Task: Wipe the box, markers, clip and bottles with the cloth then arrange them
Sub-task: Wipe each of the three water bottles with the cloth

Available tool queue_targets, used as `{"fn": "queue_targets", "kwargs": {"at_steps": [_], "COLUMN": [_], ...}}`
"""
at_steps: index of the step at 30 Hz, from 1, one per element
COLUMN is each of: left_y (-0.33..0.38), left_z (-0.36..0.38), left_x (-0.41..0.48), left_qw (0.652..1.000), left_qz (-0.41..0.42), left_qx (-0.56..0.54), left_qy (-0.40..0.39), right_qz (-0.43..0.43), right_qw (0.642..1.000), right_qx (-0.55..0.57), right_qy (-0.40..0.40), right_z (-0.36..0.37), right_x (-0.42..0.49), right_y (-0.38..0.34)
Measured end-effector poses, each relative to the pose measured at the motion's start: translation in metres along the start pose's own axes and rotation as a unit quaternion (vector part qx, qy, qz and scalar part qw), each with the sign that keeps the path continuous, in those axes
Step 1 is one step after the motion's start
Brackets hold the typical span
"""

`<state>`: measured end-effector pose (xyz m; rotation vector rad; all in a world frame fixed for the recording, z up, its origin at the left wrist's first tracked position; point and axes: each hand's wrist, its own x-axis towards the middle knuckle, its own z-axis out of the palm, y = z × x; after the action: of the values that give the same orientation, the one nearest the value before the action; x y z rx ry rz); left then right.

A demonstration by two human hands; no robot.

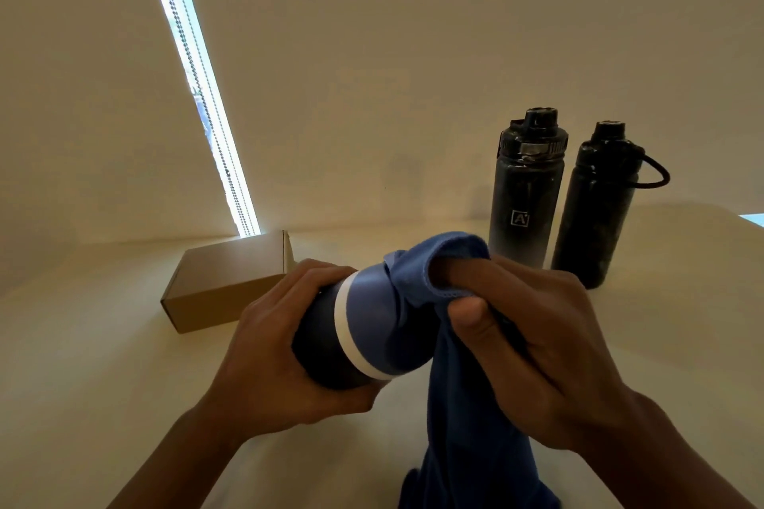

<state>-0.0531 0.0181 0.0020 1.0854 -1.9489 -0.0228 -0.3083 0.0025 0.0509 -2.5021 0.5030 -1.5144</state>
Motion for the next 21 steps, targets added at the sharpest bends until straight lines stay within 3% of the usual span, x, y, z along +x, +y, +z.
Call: {"fn": "queue_targets", "kwargs": {"at_steps": [14,21], "left_y": [0.0025,0.0032], "left_z": [0.0057,0.0086], "left_x": [-0.0011,-0.0011], "left_qw": [0.998,0.998], "left_qz": [0.044,0.05], "left_qx": [0.007,0.024], "left_qy": [-0.038,-0.029], "right_qz": [-0.001,0.084], "right_qw": [0.999,0.993], "right_qx": [0.028,0.08], "right_qy": [-0.024,-0.002], "right_z": [-0.0066,-0.0005], "right_x": [0.0012,-0.0013], "right_y": [0.0033,0.0074]}}
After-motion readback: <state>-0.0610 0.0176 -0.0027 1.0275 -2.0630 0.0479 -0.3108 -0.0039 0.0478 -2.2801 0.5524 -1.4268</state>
